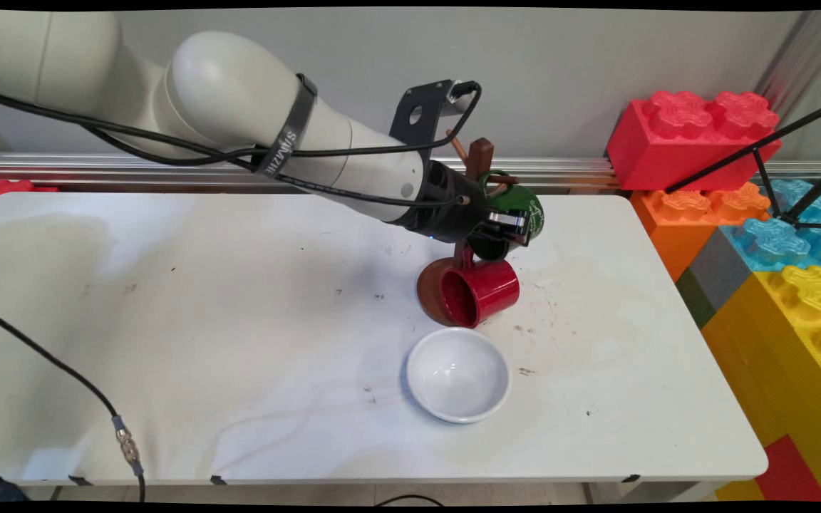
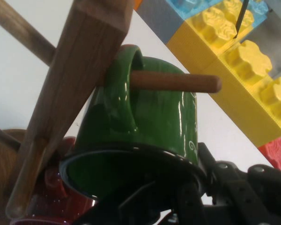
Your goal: Place the picked object on the table
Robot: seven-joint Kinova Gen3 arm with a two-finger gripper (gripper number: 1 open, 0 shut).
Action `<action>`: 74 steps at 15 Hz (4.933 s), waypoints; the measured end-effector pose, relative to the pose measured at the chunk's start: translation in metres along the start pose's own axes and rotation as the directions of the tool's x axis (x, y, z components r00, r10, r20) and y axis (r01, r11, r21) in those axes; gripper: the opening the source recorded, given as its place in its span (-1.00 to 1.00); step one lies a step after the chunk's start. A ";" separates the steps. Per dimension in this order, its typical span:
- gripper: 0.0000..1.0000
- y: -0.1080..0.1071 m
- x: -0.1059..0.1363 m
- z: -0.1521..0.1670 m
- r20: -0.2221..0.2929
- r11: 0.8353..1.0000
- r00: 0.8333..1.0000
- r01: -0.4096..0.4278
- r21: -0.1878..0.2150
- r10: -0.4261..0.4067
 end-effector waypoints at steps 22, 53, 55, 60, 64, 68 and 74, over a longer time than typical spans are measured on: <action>-1.00 0.051 0.001 -0.052 -0.020 0.987 0.999 -0.032 -0.160 0.029; -1.00 -0.073 0.015 -0.223 0.326 0.827 0.762 -0.538 -0.163 0.560; -1.00 -0.083 0.015 -0.223 0.360 0.796 0.717 -0.585 -0.157 0.598; -1.00 -0.095 0.007 -0.212 0.441 0.759 0.647 -0.636 -0.136 0.622; -1.00 -0.098 -0.013 -0.193 0.516 0.748 0.599 -0.651 -0.133 0.612; -1.00 -0.099 -0.032 -0.167 0.572 0.745 0.566 -0.655 -0.126 0.594; -1.00 -0.097 -0.054 -0.126 0.627 0.739 0.522 -0.661 -0.132 0.578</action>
